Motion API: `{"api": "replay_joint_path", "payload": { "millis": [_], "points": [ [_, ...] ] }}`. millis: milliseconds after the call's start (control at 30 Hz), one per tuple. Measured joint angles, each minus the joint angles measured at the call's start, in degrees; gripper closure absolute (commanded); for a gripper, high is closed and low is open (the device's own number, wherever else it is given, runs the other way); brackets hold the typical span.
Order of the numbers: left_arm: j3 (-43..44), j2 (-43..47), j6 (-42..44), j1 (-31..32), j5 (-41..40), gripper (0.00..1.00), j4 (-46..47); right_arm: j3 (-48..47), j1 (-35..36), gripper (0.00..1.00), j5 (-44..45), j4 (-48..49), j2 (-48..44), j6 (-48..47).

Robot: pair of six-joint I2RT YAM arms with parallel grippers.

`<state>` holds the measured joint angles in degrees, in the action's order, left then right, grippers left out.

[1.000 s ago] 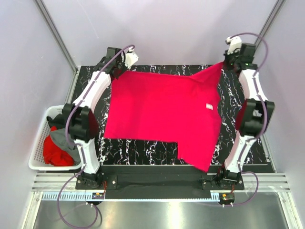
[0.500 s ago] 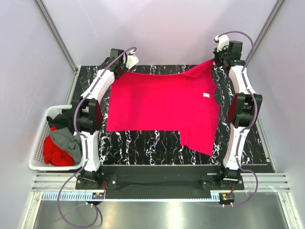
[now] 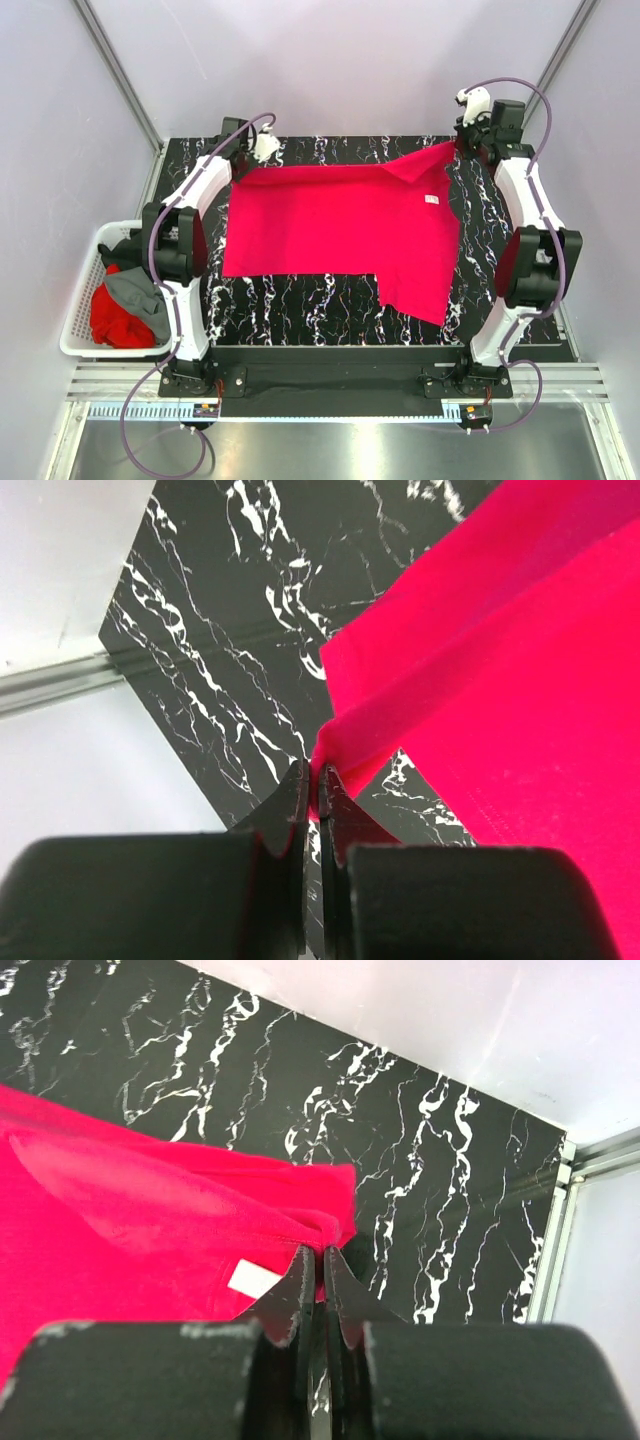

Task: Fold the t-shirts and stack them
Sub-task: Fold the tshirt

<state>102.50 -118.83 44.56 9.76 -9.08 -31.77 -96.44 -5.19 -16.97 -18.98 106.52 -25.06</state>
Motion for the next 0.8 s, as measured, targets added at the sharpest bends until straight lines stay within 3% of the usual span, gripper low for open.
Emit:
{"api": "replay_joint_path", "payload": {
  "millis": [433,800],
  "points": [
    [-1.60,0.07,0.00,-0.61,0.76,1.00,0.79,10.21,0.00,1.00,-1.49,-2.29,-7.34,1.53],
    [-8.39,0.07,0.37,-0.66,0.90,1.00,1.49,16.09,0.00,1.00,-3.37,-4.98,-11.08,2.36]
  ]
}}
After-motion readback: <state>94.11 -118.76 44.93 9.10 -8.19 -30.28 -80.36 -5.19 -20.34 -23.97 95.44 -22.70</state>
